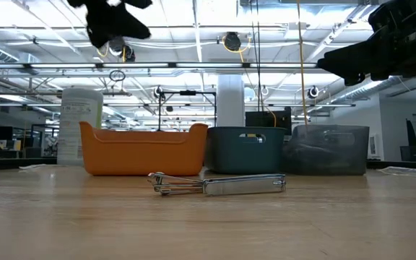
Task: Pick & Place Travel size toiletries
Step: Put the nail cutter into the orange bin
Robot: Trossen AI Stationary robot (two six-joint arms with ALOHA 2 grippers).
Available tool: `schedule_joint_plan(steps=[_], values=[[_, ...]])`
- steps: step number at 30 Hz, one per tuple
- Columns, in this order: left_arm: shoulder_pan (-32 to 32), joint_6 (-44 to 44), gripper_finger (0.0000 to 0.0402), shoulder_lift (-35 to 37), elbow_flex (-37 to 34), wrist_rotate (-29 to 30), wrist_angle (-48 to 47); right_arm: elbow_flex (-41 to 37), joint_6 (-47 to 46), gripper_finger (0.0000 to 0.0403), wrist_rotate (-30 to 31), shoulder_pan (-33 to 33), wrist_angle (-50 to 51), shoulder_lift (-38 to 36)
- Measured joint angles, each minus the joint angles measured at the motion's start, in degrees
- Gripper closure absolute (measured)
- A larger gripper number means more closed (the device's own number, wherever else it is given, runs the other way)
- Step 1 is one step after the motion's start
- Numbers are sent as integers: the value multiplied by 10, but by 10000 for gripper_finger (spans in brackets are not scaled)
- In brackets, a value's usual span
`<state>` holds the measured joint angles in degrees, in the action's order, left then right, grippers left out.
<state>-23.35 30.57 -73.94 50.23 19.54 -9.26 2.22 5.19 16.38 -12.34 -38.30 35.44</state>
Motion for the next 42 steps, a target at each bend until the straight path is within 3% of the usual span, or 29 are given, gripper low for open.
schedule_joint_plan(steps=[5, 15, 21, 31, 42], values=[[-54, 39, 179, -49, 47, 56, -56, 0, 0, 248, 0, 0, 1, 0], [-80, 22, 179, -287, 221, 36, -111, 0, 0, 248, 0, 0, 0, 1], [-73, 13, 179, -388, 288, 31, -150, 0, 0, 248, 0, 0, 3, 1], [-48, 86, 179, -450, 291, -1, -197, 0, 0, 248, 0, 0, 0, 1], [-29, 59, 179, -457, 291, -24, -205, 0, 0, 248, 0, 0, 0, 1]])
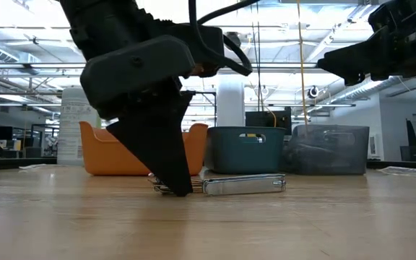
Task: Pick & Place Travel size toiletries
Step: Put the nail cutter into the orange bin
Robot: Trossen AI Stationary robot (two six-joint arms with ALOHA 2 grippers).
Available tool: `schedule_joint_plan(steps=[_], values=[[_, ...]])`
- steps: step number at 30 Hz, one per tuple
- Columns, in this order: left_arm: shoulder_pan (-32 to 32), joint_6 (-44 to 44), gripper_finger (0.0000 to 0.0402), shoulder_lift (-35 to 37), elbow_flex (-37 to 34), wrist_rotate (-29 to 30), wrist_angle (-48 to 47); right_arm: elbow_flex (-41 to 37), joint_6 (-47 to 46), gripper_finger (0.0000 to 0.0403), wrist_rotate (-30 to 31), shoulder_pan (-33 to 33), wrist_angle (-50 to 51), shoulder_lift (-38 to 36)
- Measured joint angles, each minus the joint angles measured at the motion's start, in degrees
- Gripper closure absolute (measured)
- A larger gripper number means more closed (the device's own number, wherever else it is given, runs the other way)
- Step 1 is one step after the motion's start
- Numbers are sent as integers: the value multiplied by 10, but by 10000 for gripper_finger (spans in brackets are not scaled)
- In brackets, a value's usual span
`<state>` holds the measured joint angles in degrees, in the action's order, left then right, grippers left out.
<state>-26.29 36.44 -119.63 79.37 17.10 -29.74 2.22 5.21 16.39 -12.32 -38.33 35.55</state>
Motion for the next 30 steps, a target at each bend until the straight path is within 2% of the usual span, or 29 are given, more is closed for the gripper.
schedule_joint_plan(steps=[4, 13, 18, 21, 27, 30], values=[[3, -13, 193, 0, 0, -16, 0, 0, 0, 248, 0, 0, 0, 0], [10, 18, 310, 0, 0, -25, 1, 0, 0, 248, 0, 0, 0, 0], [18, 11, 353, 0, 0, -49, 0, 0, 0, 248, 0, 0, 0, 0], [19, 12, 361, 0, 0, -51, 0, 0, 0, 248, 0, 0, 0, 0], [19, 8, 344, 0, 0, -51, 0, 0, 0, 248, 0, 0, 0, 0], [19, 8, 351, 0, 0, -51, 0, 0, 0, 248, 0, 0, 0, 0]])
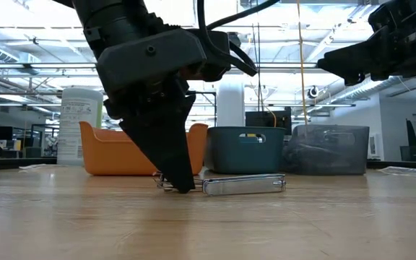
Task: Pick & Place Travel size toiletries
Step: Put the nail cutter into the orange bin
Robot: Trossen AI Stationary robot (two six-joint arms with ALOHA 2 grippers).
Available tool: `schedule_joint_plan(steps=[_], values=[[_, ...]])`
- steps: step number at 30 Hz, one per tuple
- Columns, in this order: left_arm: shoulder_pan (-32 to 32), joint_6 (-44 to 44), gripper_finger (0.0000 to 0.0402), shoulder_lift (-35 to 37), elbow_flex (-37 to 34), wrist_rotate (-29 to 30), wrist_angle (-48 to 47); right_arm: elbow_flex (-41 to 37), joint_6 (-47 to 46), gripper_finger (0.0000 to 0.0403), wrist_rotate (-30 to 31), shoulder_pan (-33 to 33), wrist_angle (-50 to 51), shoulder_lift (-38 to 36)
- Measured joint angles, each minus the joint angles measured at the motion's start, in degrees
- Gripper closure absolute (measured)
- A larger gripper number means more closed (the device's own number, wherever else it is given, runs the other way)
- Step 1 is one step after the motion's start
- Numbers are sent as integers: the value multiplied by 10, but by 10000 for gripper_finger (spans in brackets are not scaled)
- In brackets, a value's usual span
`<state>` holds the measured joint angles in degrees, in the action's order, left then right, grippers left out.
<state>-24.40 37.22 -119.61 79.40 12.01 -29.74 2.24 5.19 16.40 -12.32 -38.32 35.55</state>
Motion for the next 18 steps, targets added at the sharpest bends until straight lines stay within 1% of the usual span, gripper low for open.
schedule_joint_plan(steps=[3, 8, 11, 15, 18], values=[[0, -19, 362, 0, 0, 0, 0, 0, 0, 248, 0, 0, 0, 0], [-5, -48, 362, 15, -3, 20, -14, 0, 0, 248, 0, 0, 0, 0], [-8, -56, 362, 42, -4, 40, -29, 0, 0, 248, 0, 0, 0, 0], [-13, -57, 356, 82, -2, 85, -71, 0, 0, 248, 0, 0, 0, 0], [-16, -69, 361, 109, -2, 103, -90, 0, 0, 248, 0, 0, 0, 0]])
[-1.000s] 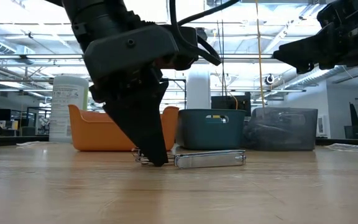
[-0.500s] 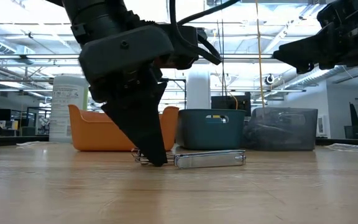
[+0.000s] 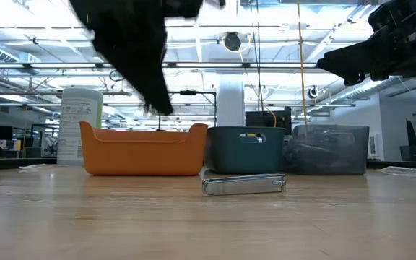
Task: Pick & Place Travel size toiletries
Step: Put the nail cutter into the orange bin
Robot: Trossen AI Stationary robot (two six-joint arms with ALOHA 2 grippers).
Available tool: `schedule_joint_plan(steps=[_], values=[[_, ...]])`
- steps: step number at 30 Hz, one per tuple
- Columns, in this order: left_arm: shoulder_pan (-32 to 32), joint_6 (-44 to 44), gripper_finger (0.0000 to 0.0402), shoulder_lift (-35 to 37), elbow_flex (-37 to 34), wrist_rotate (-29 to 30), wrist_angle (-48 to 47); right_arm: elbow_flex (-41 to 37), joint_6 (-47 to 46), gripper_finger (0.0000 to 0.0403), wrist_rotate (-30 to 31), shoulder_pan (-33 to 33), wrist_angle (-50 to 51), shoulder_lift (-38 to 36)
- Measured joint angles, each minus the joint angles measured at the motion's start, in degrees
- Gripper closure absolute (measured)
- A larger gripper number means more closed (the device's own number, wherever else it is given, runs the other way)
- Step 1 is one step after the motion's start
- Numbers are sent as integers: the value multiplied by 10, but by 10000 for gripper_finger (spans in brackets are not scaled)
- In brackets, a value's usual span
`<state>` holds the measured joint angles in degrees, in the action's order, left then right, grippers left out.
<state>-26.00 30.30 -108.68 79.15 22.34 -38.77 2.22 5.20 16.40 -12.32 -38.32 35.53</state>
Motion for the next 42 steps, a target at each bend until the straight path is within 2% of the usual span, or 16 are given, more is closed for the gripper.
schedule_joint_plan(steps=[5, 8, 11, 16, 22, 26, 31, 38, 42], values=[[-5, -36, 362, 42, 0, 2, 3, 0, 0, 248, 0, 0, 0, 0], [-8, -73, 362, 69, -24, -9, 63, 0, 0, 248, 0, 0, 0, 0], [-8, -109, 362, 103, -79, -27, 158, 0, 0, 248, 0, 0, 0, 0], [-5, -107, 362, 180, -198, -12, 256, 0, 0, 248, 0, 0, 0, 0], [15, -2, 362, 293, -323, 84, 266, 0, 0, 248, 0, 0, 0, 0], [32, 81, 361, 343, -377, 150, 267, 0, 0, 248, 0, 0, 0, 0], [58, 130, 349, 353, -418, 157, 266, 0, 0, 248, 0, 0, 0, 0], [109, 233, 357, 339, -449, 157, 266, 0, 0, 248, 0, 0, 0, 0], [128, 248, 338, 336, -457, 150, 264, 0, 0, 248, 0, 0, 1, 0]])
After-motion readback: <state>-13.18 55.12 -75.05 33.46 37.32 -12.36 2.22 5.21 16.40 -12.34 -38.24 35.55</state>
